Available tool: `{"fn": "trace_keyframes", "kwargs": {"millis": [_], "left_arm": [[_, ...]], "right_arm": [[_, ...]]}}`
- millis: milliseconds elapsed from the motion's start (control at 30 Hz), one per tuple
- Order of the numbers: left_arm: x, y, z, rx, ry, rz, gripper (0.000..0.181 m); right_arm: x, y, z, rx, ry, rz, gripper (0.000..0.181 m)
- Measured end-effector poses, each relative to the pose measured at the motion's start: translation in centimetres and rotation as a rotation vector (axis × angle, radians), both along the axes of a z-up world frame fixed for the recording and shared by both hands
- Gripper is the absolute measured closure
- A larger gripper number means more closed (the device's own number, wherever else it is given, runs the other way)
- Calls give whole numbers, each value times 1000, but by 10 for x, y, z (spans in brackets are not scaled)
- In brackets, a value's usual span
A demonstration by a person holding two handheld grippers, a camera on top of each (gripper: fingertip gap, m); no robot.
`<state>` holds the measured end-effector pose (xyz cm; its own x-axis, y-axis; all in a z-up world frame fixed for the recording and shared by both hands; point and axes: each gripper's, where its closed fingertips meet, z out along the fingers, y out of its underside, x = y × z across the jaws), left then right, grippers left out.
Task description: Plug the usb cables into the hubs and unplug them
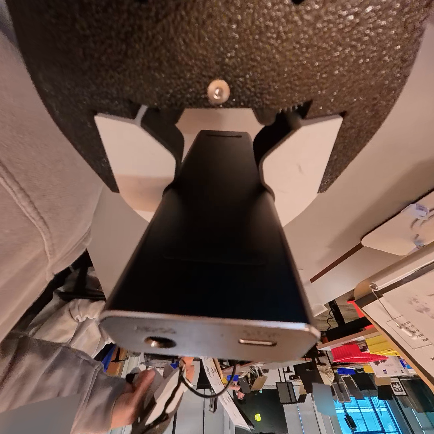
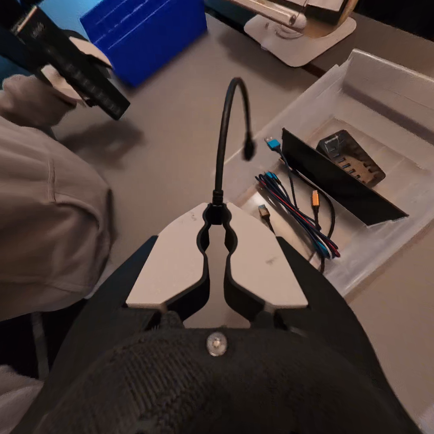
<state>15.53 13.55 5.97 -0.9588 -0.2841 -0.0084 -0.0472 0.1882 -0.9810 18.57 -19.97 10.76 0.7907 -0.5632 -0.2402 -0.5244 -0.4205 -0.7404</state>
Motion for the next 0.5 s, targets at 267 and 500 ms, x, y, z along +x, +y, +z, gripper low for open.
{"fn": "trace_keyframes", "kwargs": {"millis": [267, 500], "left_arm": [[-4, -17, 7, -49, 15, -31, 108], [-10, -25, 5, -44, 23, -57, 108]], "right_arm": [[-5, -12, -41, 27, 238, 65, 173], [33, -32, -86, -198, 399, -5, 173]]}}
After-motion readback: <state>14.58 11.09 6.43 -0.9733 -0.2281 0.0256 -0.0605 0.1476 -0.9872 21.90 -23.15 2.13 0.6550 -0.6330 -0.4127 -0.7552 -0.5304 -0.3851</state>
